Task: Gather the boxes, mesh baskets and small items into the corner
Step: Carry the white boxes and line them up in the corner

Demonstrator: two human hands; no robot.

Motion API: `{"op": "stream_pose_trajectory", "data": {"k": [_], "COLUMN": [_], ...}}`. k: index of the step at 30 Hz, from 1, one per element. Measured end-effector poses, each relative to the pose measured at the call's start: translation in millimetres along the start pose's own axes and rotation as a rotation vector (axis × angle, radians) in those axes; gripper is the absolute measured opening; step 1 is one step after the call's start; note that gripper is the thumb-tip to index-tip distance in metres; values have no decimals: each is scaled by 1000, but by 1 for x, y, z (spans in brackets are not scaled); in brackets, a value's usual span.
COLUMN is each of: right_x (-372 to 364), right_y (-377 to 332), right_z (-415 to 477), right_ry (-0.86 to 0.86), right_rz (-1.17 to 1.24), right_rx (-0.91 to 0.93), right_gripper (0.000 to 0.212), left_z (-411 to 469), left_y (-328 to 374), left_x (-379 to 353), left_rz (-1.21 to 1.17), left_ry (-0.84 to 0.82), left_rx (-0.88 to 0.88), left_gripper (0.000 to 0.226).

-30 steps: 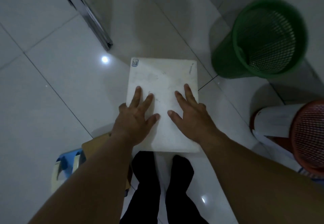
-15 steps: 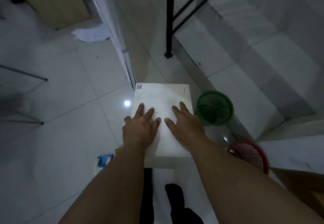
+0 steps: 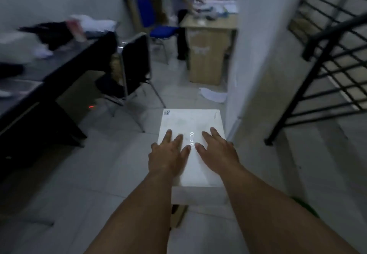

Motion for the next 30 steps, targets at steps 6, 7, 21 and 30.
{"op": "stream_pose_trajectory", "data": {"k": [6, 7, 21, 30], "right_x": [-38, -45, -113, -171], "right_y": [-200, -234, -563, -630], "right_z": [-67, -90, -587, -718], "right_ry": [-98, -119, -458, -587], "right_rz": [50, 57, 127, 56], "right_rx": [393, 459, 1408, 1610], "right_gripper": [68, 68, 62, 62], "left_z": [-89, -115, -632, -750], "left_y": [-189, -221, -483, -550], "left_x": [88, 102, 264, 264], "left_rz": [30, 39, 218, 170], "left_ry": [163, 190, 471, 449], "left_rx": [383, 444, 1333, 1569], "left_gripper": [64, 65, 66, 64]}}
Point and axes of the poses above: each hand's wrist, its own z-axis towards the middle knuckle, its own x-axis out of the back of the hand, y = z × x, the point moved 7 cm from there along z, towards the middle knuckle, and after that the axes turned 14 degrees about y, right-handed, at the moved point
